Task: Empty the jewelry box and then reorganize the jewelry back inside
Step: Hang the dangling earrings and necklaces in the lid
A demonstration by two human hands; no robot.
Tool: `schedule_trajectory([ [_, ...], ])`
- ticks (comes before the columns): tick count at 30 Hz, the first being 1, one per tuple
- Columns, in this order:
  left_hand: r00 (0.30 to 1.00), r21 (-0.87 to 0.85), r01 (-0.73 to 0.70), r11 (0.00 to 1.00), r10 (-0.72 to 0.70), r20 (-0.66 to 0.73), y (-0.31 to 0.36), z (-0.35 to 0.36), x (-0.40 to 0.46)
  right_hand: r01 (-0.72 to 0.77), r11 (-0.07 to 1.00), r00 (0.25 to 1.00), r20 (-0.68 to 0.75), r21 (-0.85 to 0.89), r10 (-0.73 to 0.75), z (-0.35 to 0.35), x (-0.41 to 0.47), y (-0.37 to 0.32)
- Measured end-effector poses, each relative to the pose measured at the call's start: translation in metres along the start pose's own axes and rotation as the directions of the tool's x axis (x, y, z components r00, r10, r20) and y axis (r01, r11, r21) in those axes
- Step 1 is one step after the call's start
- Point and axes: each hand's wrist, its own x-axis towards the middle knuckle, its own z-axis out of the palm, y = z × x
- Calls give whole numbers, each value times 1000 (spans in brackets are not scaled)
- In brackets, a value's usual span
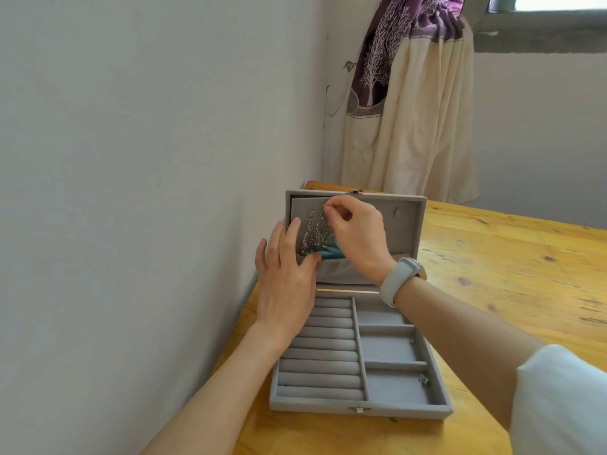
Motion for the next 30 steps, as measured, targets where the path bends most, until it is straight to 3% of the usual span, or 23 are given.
schedule_trajectory([
  [5, 998, -52, -54, 997, 53, -26, -7, 0, -3, 22, 994, 998, -49, -111, -28, 6, 0, 1],
  [10, 999, -4, 28, 1000, -28, -31, -13, -1, -5, 143, 960, 976, -127, -240, -178, 14, -2, 6],
  [16, 1000, -31, 19, 999, -19, -22, -11, -5, -2, 188, 944, 940, -227, -272, -253, 26, -4, 15],
  [23, 975, -211, 186, 960, -154, 157, -9, -4, -10, 321, 855, 904, -137, -408, -405, 31, -18, 31],
  [30, 962, -197, 187, 963, -139, 234, -10, -2, -17, 400, 793, 885, -31, -460, -465, 31, -22, 36],
])
